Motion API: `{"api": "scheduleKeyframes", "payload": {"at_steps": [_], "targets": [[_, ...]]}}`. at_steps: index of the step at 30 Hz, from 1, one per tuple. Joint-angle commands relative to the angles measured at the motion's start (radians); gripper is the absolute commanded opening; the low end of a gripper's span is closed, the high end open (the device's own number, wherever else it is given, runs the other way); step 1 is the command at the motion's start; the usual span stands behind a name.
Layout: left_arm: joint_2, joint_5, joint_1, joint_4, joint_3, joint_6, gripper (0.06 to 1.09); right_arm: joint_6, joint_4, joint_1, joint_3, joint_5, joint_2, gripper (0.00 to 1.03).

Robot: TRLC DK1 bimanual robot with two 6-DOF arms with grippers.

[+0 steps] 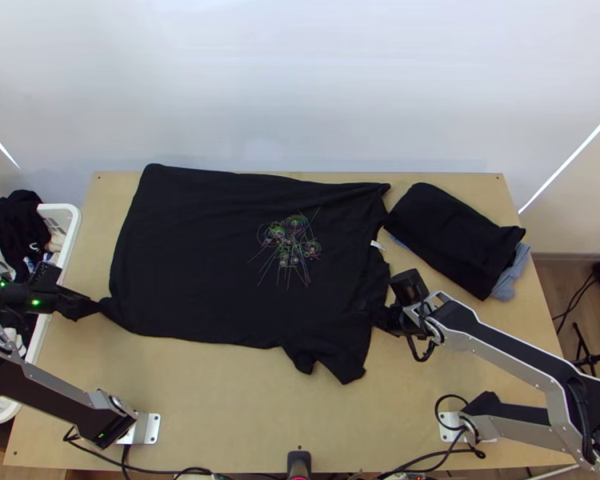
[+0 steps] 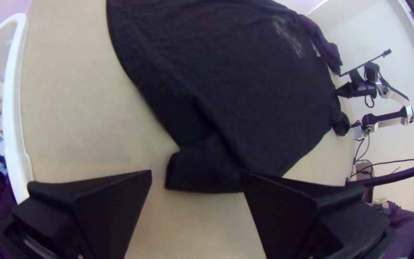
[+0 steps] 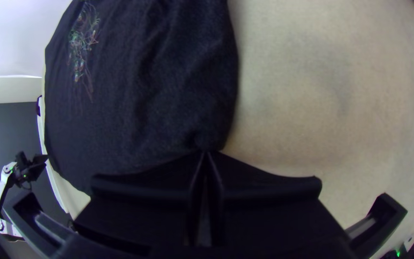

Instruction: Fold the t-shirt

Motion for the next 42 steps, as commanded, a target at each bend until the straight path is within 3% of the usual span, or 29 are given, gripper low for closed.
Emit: {"api": "scheduleKeyframes", "payload": {"at_steps": [1,4,25,31,34,37,42], "targets": [[-0.018,0.003,-0.036,-0.017,-0.048,0.046,0.91,-0.002,0.002,-0.001,0.0,0.0,0.003,0.03],[-0.012,-0.001,-0.031,0.003,-0.051,0.041,0.77,-0.002,0.002,-0.004,-0.001,0.0,0.003,0.03],[0.002,-0.047,-0.004,0.049,-0.05,0.029,0.77,-0.007,0.002,-0.01,-0.003,0.0,-0.005,0.03],[-0.009,-0.026,-0.008,0.046,-0.096,0.039,0.39,-0.007,0.002,-0.01,-0.003,0.0,-0.007,0.03],[-0.015,0.02,-0.012,0.05,-0.12,0.043,0.09,-0.007,0.002,-0.027,-0.001,-0.001,-0.008,0.03],[-0.011,0.053,-0.01,0.072,-0.102,0.0,0.09,-0.015,0.002,-0.076,0.009,0.0,-0.039,0.03],[-0.015,0.198,-0.008,0.13,0.067,-0.289,0.09,-0.099,0.002,-0.17,0.097,0.0,-0.215,0.03]]}}
